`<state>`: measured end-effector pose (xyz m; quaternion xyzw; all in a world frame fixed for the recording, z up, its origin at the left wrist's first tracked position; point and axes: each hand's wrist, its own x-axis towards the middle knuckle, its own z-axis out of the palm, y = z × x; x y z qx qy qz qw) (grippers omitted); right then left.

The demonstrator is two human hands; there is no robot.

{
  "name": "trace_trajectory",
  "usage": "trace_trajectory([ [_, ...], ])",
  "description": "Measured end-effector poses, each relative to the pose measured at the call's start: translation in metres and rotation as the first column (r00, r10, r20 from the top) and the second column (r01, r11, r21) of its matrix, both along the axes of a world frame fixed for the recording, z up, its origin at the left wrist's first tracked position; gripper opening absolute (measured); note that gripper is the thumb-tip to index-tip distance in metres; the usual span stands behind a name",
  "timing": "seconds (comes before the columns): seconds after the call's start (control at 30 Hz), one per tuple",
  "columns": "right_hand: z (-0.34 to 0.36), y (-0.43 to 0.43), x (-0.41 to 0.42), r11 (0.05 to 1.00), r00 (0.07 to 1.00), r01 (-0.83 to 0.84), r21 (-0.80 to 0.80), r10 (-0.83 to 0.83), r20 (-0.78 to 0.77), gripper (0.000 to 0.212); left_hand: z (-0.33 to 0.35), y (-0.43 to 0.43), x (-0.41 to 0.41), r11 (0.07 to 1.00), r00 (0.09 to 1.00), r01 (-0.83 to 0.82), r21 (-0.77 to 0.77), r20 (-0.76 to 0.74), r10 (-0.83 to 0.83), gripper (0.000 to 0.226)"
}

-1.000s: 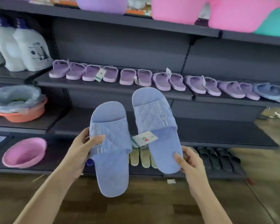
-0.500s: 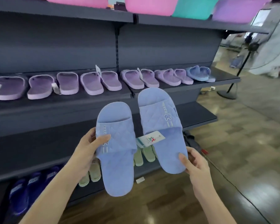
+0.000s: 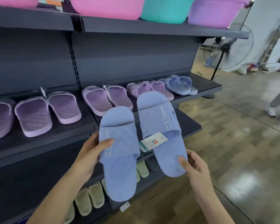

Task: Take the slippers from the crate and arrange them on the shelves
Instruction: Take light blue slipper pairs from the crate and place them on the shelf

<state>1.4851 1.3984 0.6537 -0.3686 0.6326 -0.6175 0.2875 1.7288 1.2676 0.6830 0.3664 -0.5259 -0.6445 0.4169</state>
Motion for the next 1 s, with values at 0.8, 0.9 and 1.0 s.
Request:
trace_trajectory([
  [0.8,0.002,-0.111,-0.347,0.997,0.997,-0.046,-0.063,0.050,0.066,0.018,0.003,-0.092,-0.343,0.999,0.999,-0.038,0.008,-0.025,0.038,0.089],
  [0.9,0.005,-0.137,-0.374,0.992,0.991,-0.064,-0.109,0.076,0.112,0.027,0.007,-0.117,-0.370,0.998,0.997,-0.056,0.013,-0.061,0.057,0.089],
  [1.0,0.006,-0.169,-0.400,0.988,0.987,-0.086,-0.127,0.103,0.128,0.021,0.009,-0.147,-0.394,0.998,0.994,-0.064,0.023,-0.090,0.066,0.091],
])
